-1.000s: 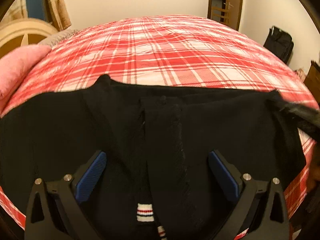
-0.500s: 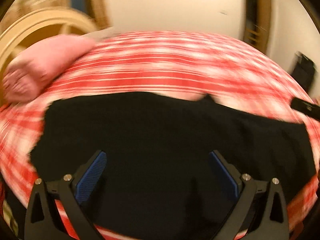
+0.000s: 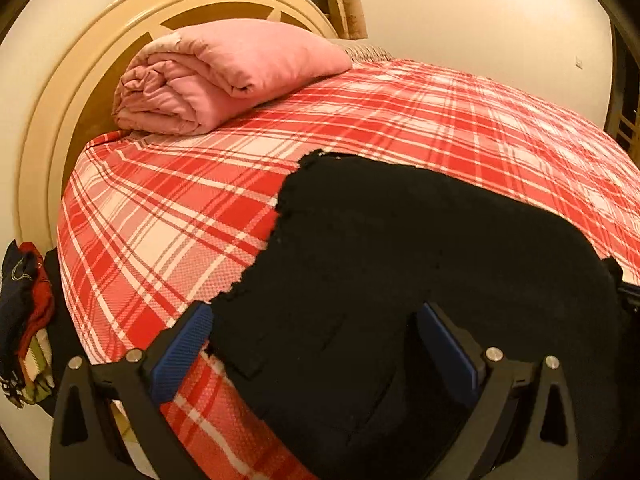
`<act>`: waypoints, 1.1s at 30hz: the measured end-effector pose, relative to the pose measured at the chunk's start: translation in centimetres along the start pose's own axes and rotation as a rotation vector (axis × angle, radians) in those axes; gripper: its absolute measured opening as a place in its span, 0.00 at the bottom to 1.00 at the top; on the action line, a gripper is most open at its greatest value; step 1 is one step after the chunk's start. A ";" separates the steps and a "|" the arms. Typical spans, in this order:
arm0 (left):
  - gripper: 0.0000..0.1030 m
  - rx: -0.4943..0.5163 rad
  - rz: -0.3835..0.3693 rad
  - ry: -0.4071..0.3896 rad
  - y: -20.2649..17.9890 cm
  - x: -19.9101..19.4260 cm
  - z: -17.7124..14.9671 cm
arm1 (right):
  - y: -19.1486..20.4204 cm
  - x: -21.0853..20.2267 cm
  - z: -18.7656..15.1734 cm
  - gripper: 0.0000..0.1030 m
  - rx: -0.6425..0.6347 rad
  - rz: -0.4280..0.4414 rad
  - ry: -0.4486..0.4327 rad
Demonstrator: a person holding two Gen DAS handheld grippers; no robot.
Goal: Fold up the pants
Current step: 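Grasp the folded pants edge with the right tool and lift it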
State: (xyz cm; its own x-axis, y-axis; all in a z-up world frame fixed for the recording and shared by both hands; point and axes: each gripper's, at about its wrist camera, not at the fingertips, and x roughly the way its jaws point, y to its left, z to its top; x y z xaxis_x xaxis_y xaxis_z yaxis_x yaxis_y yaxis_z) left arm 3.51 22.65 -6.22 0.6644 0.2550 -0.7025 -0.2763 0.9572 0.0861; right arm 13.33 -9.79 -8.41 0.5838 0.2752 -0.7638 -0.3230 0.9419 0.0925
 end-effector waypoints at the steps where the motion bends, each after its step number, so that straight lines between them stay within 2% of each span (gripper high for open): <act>1: 1.00 -0.003 0.003 -0.003 0.0 0.1 0.0 | -0.2 0.1 0.3 0.02 0.012 -0.042 -0.012; 6: 1.00 -0.043 -0.009 0.009 0.2 0.4 0.4 | -2.4 2.0 1.9 0.00 0.155 -0.141 0.009; 8: 1.00 -0.052 -0.010 0.017 0.4 0.6 0.5 | -4.3 2.1 1.9 0.00 0.253 0.073 0.003; 9: 1.00 -0.054 -0.012 0.019 0.4 0.5 0.4 | -5.2 1.4 1.7 0.00 0.288 0.102 -0.014; 12: 1.00 -0.064 -0.027 0.039 0.8 0.8 0.6 | -7.3 -2.6 1.6 0.01 0.307 0.105 -0.117; 17: 1.00 -0.099 -0.072 0.070 1.8 1.3 0.6 | -7.3 -5.2 0.1 0.01 0.160 0.063 -0.049; 22: 1.00 -0.082 -0.037 0.061 1.4 0.9 0.4 | -4.3 -1.8 -1.9 0.01 0.021 0.045 0.076; 24: 1.00 -0.070 -0.023 0.058 1.3 0.7 0.2 | -3.2 -1.6 -3.0 0.01 -0.051 -0.028 0.045; 26: 1.00 -0.057 -0.014 0.059 1.4 0.6 0.1 | -3.4 -1.7 -3.0 0.01 -0.044 -0.181 0.052; 27: 1.00 -0.054 -0.010 0.062 1.5 0.6 0.0 | -4.7 -1.6 -3.2 0.00 0.009 -0.263 0.057; 29: 1.00 -0.041 0.021 0.064 1.8 0.5 0.1 | -7.3 -2.2 -3.4 0.00 0.145 -0.172 0.040; 30: 1.00 -0.027 0.058 0.058 2.0 0.5 0.1 | -7.8 -2.7 -3.5 0.01 0.168 -0.168 0.034; 32: 1.00 -0.011 0.083 0.049 2.3 0.5 -0.1 | -7.1 -3.3 -3.6 0.01 0.129 -0.189 0.024; 33: 1.00 -0.011 0.077 0.048 2.4 0.5 -0.2 | -6.4 -4.1 -3.6 0.01 0.116 -0.159 0.000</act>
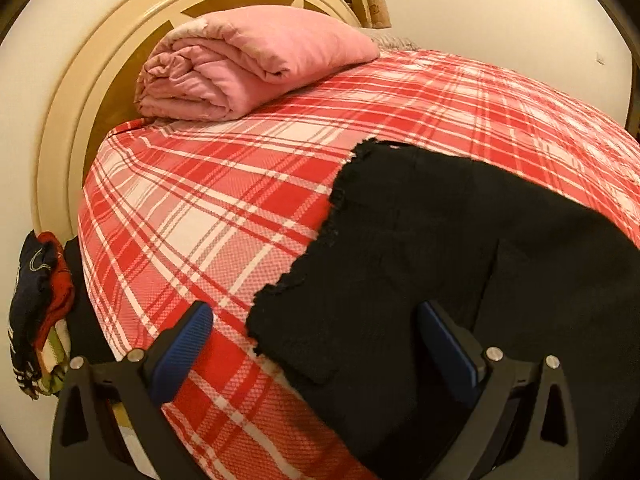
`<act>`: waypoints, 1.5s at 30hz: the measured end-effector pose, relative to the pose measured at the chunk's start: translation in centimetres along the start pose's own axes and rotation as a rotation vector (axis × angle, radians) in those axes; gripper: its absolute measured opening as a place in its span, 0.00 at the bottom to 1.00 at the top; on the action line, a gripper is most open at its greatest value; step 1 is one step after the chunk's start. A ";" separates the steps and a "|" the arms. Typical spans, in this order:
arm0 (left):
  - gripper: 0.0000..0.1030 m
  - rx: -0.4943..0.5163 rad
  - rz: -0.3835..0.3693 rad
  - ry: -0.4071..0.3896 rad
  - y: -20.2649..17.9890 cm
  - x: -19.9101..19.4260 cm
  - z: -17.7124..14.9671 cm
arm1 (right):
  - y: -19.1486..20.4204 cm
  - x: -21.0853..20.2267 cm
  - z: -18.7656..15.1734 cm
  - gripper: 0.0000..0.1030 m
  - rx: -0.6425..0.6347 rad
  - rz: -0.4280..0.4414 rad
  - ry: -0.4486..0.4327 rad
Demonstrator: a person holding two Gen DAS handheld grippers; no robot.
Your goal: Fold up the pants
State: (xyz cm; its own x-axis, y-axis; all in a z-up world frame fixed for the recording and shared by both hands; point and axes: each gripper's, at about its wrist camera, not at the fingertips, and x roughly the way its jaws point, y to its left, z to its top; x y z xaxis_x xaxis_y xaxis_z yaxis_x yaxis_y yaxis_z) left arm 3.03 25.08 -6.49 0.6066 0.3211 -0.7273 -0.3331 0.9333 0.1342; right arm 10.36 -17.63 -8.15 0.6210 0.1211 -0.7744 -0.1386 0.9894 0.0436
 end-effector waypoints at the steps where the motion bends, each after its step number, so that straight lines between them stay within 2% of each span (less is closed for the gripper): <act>1: 1.00 -0.001 -0.002 -0.001 0.1 0.0 -0.1 | 0.5 -0.6 0.1 0.01 0.003 0.053 -0.021; 3: 1.00 -0.001 -0.002 0.000 0.1 -0.1 0.0 | 1.6 -1.3 0.9 0.01 -0.008 0.133 -0.038; 6: 1.00 -0.009 -0.001 0.005 0.1 0.0 -0.1 | 4.4 -0.6 1.9 0.02 -0.096 0.159 -0.016; 8: 1.00 -0.003 0.006 0.007 0.0 -0.1 0.0 | 6.0 1.2 2.0 0.02 -0.115 0.205 0.051; 9: 1.00 0.004 0.012 0.006 -0.1 -0.1 0.0 | 7.0 2.9 1.6 0.02 -0.128 0.239 0.129; 11: 1.00 0.022 0.030 0.005 -0.2 -0.2 -0.2 | 7.9 3.2 1.6 0.02 -0.140 0.218 0.081; 15: 1.00 0.027 0.036 0.000 0.3 -0.2 -0.6 | 7.0 4.3 3.0 0.02 -0.030 0.237 0.068; 17: 1.00 0.010 0.015 0.006 0.7 -0.1 -0.6 | 6.4 4.8 3.6 0.02 0.001 0.174 0.067; 19: 1.00 -0.004 -0.005 0.025 1.0 0.0 -0.4 | 5.3 4.3 4.3 0.02 0.068 0.177 0.060; 20: 1.00 -0.006 -0.007 0.029 1.1 0.0 -0.3 | 5.4 3.0 4.4 0.02 0.080 0.187 0.020; 22: 1.00 -0.009 -0.011 0.026 1.4 -0.4 -0.3 | 6.3 1.4 4.4 0.02 0.042 0.256 -0.021; 25: 1.00 -0.023 -0.025 0.015 1.9 -1.0 -0.1 | 9.8 0.9 3.5 0.02 -0.079 0.308 0.012; 28: 1.00 -0.040 -0.041 -0.015 2.1 -1.7 0.4 | 11.9 3.4 1.9 0.02 -0.088 0.312 0.079; 30: 1.00 -0.039 -0.053 -0.024 1.9 -1.9 0.5 | 12.8 3.2 1.6 0.02 -0.089 0.265 0.014; 32: 1.00 -0.024 -0.048 -0.018 1.7 -1.8 0.6 | 13.3 2.9 1.9 0.02 -0.116 0.256 0.017; 34: 1.00 -0.016 -0.029 -0.019 1.9 -1.9 0.5 | 14.1 1.5 2.0 0.02 -0.101 0.407 0.037; 36: 1.00 -0.029 -0.024 -0.020 2.7 -2.1 0.5 | 15.9 -0.3 1.5 0.02 -0.132 0.507 0.010; 39: 1.00 -0.090 -0.007 -0.027 5.2 -2.4 0.4 | 18.5 -1.3 -0.2 0.02 -0.199 0.505 -0.015; 41: 1.00 -0.134 0.016 -0.028 6.9 -2.5 0.2 | 20.7 0.2 -2.0 0.02 -0.219 0.538 0.057; 42: 1.00 -0.152 0.023 -0.027 7.6 -2.5 0.2 | 21.8 1.2 -3.3 0.03 -0.236 0.526 0.097; 43: 1.00 -0.171 0.029 -0.021 8.3 -2.5 0.0 | 22.2 0.7 -4.1 0.03 -0.237 0.506 0.029; 45: 1.00 -0.181 0.027 -0.017 8.6 -2.6 -0.2 | 23.4 0.2 -4.9 0.11 -0.277 0.475 -0.012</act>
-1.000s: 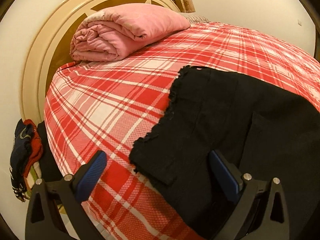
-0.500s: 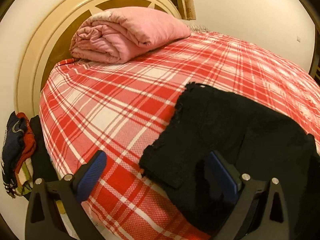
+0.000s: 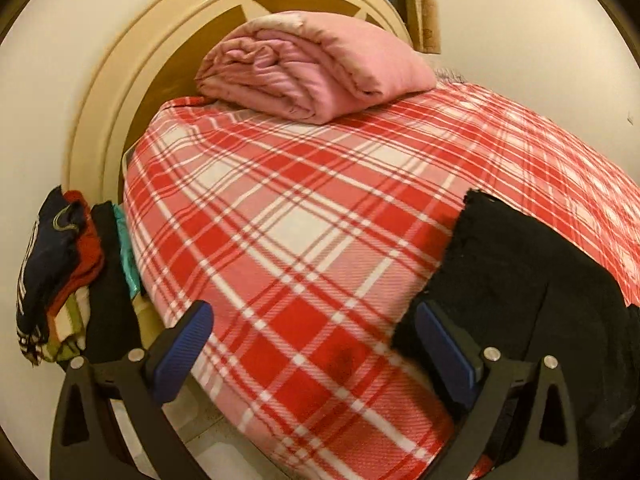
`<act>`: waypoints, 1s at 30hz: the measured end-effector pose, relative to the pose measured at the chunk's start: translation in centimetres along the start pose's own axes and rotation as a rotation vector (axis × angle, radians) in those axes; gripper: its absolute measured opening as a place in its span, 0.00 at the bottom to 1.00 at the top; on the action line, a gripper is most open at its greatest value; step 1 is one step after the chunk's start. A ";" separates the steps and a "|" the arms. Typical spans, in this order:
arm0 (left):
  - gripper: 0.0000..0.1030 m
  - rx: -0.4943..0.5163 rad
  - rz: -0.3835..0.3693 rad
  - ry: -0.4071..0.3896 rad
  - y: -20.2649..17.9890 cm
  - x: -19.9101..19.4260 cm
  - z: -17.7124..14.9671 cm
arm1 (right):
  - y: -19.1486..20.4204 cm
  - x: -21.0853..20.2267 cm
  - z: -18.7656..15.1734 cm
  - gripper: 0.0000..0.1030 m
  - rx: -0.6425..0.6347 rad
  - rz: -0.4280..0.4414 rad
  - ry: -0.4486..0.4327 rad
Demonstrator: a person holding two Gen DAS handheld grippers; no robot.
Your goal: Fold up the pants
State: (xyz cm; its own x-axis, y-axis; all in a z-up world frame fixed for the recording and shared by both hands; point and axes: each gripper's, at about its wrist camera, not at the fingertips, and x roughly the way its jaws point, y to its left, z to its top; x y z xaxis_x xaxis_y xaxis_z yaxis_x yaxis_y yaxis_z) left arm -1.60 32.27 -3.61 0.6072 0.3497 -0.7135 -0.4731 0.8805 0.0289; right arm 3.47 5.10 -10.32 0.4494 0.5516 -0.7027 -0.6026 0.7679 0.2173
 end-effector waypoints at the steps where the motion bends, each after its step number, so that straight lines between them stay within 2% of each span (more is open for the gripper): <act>1: 1.00 0.004 -0.003 0.000 0.0 -0.1 -0.2 | 0.0 0.1 0.2 0.11 0.003 0.018 0.010; 3: 1.00 0.027 -0.007 0.001 -0.3 -0.3 -0.5 | -0.5 0.0 0.6 0.11 0.079 0.135 0.053; 4: 1.00 0.034 -0.009 0.004 -0.4 -0.3 -0.7 | -0.8 -0.3 0.6 0.11 0.122 0.154 0.053; 5: 1.00 0.039 -0.014 0.009 -0.6 -0.2 -0.8 | -1.1 -1.1 0.6 0.11 0.161 0.148 0.026; 7: 1.00 0.044 -0.037 0.017 -1.1 -0.3 -1.0 | -1.0 -2.2 0.5 0.18 0.174 0.127 -0.015; 9: 1.00 0.053 -0.052 0.020 -1.6 -0.5 -1.3 | -1.2 -3.4 0.1 0.46 0.182 0.091 -0.040; 11: 1.00 0.068 -0.059 0.018 -2.3 -0.6 -1.4 | -1.3 -4.6 -0.1 0.54 0.189 0.057 -0.061; 14: 1.00 0.082 -0.068 0.024 -2.9 -0.8 -1.4 | -1.8 -6.7 -0.6 0.54 0.206 0.001 -0.107; 18: 1.00 0.109 -0.080 0.025 -4.0 -1.2 -1.8 | -2.6 -9.0 -1.1 0.54 0.195 -0.185 -0.170; 22: 1.00 0.124 -0.096 0.030 -4.7 -1.4 -2.0 | -4.4 -10.4 -1.9 0.54 0.240 -0.335 -0.180; 24: 1.00 0.115 -0.126 0.049 -5.0 -1.3 -2.2 | -5.2 -11.0 -2.3 0.54 0.267 -0.383 -0.185; 30: 1.00 0.070 -0.194 0.113 -5.2 -0.8 -3.1 | -8.1 -12.3 -4.4 0.54 0.362 -0.422 -0.180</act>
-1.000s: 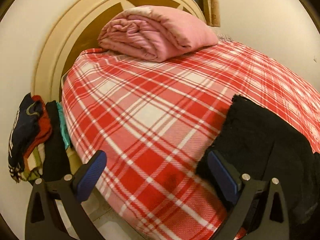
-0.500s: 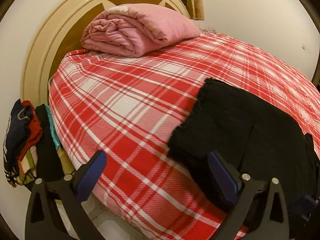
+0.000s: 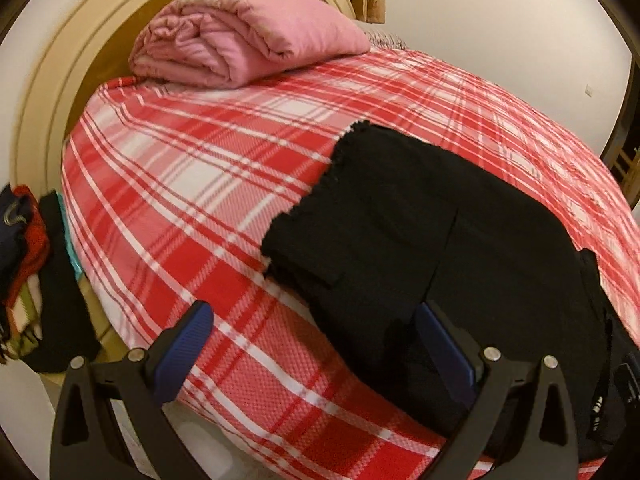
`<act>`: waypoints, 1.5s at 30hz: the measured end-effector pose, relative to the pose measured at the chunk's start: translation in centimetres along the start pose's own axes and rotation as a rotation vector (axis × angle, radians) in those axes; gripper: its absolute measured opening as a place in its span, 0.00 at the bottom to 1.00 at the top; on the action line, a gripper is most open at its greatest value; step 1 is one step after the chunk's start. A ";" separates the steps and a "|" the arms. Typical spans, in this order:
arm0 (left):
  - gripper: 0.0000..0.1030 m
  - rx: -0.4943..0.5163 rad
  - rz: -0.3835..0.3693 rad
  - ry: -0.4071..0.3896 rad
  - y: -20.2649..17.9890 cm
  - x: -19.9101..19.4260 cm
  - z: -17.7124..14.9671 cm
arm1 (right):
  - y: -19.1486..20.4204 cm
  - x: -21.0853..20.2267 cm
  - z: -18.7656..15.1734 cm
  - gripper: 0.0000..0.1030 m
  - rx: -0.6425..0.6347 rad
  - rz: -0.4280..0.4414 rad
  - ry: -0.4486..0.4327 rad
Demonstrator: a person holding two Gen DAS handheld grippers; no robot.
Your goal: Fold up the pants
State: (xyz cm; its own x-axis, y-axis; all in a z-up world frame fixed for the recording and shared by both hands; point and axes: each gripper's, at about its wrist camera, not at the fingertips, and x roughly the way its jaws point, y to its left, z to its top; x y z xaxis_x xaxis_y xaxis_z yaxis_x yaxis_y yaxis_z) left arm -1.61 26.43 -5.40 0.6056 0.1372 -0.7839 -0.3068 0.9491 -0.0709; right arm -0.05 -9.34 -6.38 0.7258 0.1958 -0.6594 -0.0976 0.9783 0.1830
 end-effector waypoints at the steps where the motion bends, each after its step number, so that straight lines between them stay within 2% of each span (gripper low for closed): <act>1: 1.00 -0.004 -0.003 0.001 0.1 0.0 -0.1 | -0.4 0.0 -0.2 0.54 0.012 0.004 0.004; 5: 1.00 -0.030 -0.018 0.020 0.3 0.5 -0.6 | -0.7 -0.2 -0.3 0.45 0.016 0.035 -0.001; 11: 1.00 -0.097 -0.094 0.054 0.1 1.1 -0.7 | 0.3 -0.6 -0.6 0.46 -0.015 0.054 -0.022; 14: 1.00 -0.201 -0.175 0.066 1.1 1.5 -0.9 | 0.2 -0.8 -0.8 0.46 -0.004 0.062 -0.026; 18: 1.00 -0.338 -0.204 0.021 2.4 2.3 -1.1 | 0.7 -0.9 -0.9 0.46 -0.006 0.075 -0.025; 21: 1.00 -0.374 -0.174 0.002 2.1 2.8 -1.0 | 1.2 -1.2 -0.8 0.46 -0.027 0.073 -0.031; 28: 1.00 -0.402 -0.164 -0.034 1.7 3.1 -0.4 | 1.4 -1.6 -0.7 0.46 -0.025 0.078 -0.042; 34: 1.00 -0.319 -0.058 -0.015 0.0 3.8 0.3 | 1.2 -2.0 -0.7 0.46 -0.012 0.075 -0.049; 36: 0.92 -0.318 -0.051 -0.030 -0.1 3.7 0.5 | 1.0 -2.0 -0.7 0.46 -0.002 0.075 -0.052; 38: 0.77 -0.310 -0.054 -0.049 -0.1 3.4 0.6 | 0.7 -2.0 -0.6 0.46 0.018 0.080 -0.052; 40: 0.66 -0.310 -0.061 -0.065 -0.1 3.1 0.7 | 0.3 -2.1 -0.6 0.46 0.031 0.076 -0.052; 41: 0.56 -0.308 -0.067 -0.079 0.0 3.0 0.8 | 0.3 -2.2 -0.6 0.46 0.035 0.073 -0.054; 42: 0.50 -0.306 -0.087 -0.087 0.0 3.0 0.8 | 0.1 -2.3 -0.5 0.46 0.040 0.069 -0.058; 43: 0.38 -0.307 -0.134 -0.084 0.0 3.0 0.8 | 0.0 -2.4 -0.5 0.46 0.045 0.065 -0.062; 45: 0.34 -0.310 -0.164 -0.081 -0.1 3.0 1.1 | -0.6 -2.9 -0.3 0.46 0.061 0.054 -0.074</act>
State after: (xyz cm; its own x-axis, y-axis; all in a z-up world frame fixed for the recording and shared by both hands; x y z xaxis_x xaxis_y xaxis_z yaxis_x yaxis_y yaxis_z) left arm 1.07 27.06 -7.11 0.7179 0.0236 -0.6958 -0.4012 0.8308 -0.3857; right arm -2.29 -10.50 -4.86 0.7692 0.2402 -0.5922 -0.0978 0.9600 0.2624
